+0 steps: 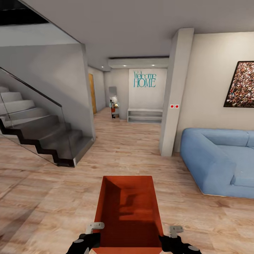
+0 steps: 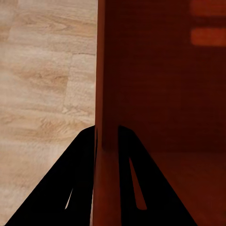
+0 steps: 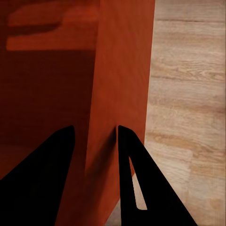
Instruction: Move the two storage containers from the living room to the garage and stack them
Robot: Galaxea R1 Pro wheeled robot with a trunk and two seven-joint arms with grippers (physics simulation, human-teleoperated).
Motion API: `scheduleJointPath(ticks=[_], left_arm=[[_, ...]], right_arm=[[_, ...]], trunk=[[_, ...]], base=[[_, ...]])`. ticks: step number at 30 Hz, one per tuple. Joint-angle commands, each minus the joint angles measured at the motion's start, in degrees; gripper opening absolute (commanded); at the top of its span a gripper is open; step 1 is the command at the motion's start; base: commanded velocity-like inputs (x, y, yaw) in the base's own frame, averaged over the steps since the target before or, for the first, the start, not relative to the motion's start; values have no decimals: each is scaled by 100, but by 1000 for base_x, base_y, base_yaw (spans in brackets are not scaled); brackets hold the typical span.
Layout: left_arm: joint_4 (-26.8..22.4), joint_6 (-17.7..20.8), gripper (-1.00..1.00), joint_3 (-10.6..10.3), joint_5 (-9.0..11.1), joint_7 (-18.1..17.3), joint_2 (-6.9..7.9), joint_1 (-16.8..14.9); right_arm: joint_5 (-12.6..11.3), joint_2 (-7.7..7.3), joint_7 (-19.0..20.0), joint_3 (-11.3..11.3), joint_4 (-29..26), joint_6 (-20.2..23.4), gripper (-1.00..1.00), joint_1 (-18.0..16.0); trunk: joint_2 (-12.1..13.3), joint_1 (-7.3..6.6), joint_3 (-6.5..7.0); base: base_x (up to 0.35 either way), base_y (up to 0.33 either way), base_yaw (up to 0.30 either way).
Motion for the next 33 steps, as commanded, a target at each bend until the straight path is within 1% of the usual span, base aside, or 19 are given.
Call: scheduleJointPath(ticks=[1,14,33], left_arm=[[-90,29,-100,-12,60,38,-3,-5],[-90,33,-100,-12,60,38,-11,-5],[-90,34,-100,-14,51,38,-12,-5]], right_arm=[[22,116,94,51,18,0,-100,2],[22,116,94,51,18,-1,-100,2],[22,116,94,51,19,0,-100,2]], trunk=[[-6,4,-9],[-6,4,-9],[-6,4,20]], base=[[326,0,0],[327,-4,0],[327,-81,0]])
